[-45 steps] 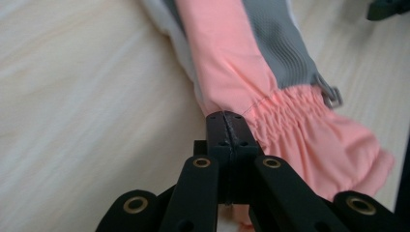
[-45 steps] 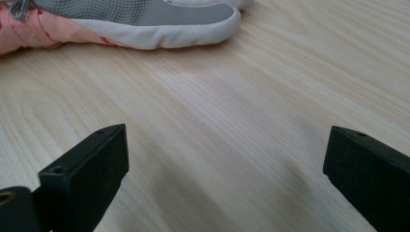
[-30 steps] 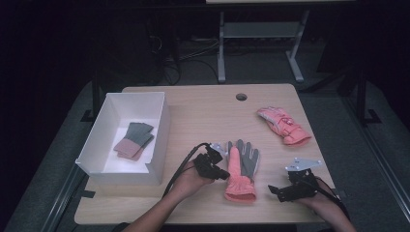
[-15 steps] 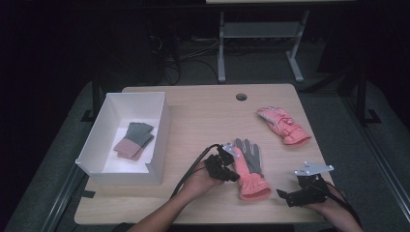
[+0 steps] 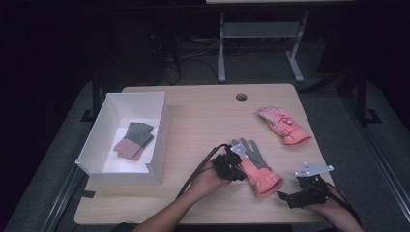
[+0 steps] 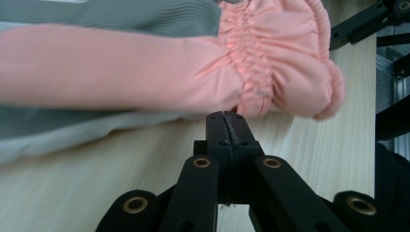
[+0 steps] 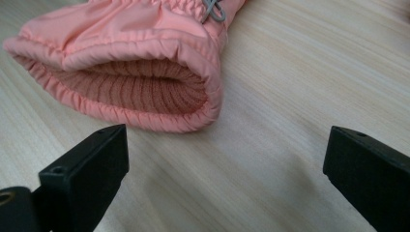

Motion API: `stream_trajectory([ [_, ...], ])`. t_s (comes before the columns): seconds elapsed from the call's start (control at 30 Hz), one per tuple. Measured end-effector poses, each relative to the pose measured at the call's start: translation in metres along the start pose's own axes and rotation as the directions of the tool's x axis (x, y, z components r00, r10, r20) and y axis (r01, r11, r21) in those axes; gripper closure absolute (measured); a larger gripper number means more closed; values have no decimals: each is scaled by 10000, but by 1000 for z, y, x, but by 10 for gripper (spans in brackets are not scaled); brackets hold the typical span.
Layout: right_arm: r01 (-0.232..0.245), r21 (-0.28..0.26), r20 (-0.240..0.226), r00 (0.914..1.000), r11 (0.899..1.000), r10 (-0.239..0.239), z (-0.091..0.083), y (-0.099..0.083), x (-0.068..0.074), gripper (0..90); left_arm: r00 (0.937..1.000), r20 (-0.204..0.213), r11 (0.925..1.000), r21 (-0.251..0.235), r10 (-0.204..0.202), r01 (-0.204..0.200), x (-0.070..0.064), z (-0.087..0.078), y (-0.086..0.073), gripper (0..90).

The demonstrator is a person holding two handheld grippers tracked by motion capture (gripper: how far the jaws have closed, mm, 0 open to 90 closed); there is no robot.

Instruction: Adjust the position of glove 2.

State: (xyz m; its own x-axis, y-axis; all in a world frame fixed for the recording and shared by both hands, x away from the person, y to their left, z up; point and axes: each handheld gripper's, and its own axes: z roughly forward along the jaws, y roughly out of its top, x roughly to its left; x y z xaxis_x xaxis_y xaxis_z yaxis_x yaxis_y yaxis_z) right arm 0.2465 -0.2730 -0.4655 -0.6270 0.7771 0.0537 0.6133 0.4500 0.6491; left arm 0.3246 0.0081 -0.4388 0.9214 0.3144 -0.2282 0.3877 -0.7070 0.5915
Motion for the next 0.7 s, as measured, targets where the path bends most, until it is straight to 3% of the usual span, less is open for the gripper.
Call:
stream_trajectory([
  [0.27,134,526,-193,9997,9985,-124,-2,3,0,20,9992,-397,9990,-437,-105,88,9,-32,-30,714],
  [0.3,-56,719,-253,9997,9974,75,-2,4,0,20,9983,-544,9987,-466,-207,181,11,-38,-41,637],
  [0.37,-27,750,-273,9996,9972,47,-2,5,0,20,9977,-653,9990,-410,-206,179,13,-41,-47,599],
  [0.43,-55,770,-360,9993,9970,83,-3,6,1,20,9957,-894,9991,-357,-252,221,14,-46,-57,463],
  [0.5,-95,740,-418,9990,9972,126,-5,7,1,20,9946,-997,9989,-405,-294,255,14,-50,-67,395],
  [0.63,-200,688,-328,9992,9974,223,-7,9,-1,69,9916,-1274,9975,-697,-205,117,12,-59,-81,269],
  [0.7,-325,678,-219,9992,9972,341,-10,11,-3,73,9890,-1436,9959,-874,-349,225,11,-62,-86,251],
])
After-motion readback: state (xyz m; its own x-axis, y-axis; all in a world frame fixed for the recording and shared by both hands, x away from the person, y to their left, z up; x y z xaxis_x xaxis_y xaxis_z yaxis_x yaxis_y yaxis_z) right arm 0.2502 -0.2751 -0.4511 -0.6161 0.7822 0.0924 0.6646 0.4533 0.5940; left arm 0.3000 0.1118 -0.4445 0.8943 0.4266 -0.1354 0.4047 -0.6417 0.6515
